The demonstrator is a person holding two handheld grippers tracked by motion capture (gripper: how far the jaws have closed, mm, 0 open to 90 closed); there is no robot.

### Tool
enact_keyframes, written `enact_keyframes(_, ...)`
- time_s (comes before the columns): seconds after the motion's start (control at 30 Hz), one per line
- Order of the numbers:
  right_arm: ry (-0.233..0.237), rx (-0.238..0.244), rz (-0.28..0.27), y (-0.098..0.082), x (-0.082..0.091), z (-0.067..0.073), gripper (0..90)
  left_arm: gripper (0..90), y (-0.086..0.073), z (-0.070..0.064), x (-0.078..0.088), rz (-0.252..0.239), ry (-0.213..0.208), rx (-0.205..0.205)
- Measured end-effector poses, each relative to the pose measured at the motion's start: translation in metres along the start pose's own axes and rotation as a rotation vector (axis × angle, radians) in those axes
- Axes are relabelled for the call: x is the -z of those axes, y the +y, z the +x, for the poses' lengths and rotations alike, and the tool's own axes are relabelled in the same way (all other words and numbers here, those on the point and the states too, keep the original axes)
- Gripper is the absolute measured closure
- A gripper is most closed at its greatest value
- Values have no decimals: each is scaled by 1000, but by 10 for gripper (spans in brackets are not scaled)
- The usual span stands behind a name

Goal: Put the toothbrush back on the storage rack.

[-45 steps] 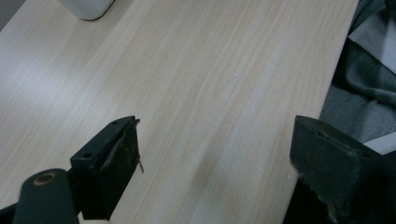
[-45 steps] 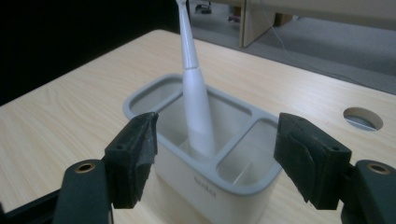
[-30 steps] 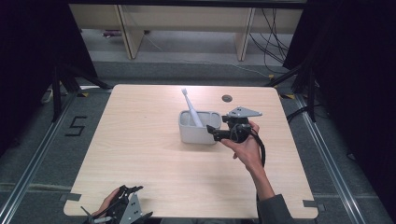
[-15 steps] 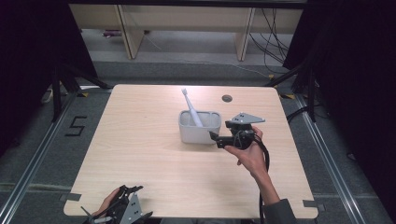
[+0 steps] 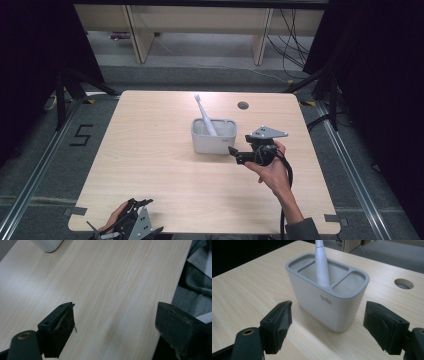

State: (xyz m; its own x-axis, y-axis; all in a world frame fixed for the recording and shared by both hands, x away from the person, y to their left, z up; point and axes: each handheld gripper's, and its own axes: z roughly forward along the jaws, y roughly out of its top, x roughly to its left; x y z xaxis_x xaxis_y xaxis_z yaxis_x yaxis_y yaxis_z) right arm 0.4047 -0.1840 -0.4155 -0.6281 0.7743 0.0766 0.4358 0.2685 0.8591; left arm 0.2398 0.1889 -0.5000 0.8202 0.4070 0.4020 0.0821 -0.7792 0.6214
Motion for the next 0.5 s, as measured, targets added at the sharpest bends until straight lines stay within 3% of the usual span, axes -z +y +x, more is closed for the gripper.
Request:
enact_keyframes(0.07,-4,30,8,-2,3,-3,234,154,0,0,0,0,0,1)
enact_keyframes(0.33,13,32,11,-5,6,1,228,154,0,0,0,1,1,1)
enact_keyframes(0.4,19,5,17,-6,8,6,225,154,0,0,0,0,1,2)
enact_keyframes(0.43,14,38,13,-6,8,5,225,154,0,0,0,0,1,1)
enact_keyframes(0.5,11,26,13,-7,10,7,224,154,0,0,-1,-3,8,1)
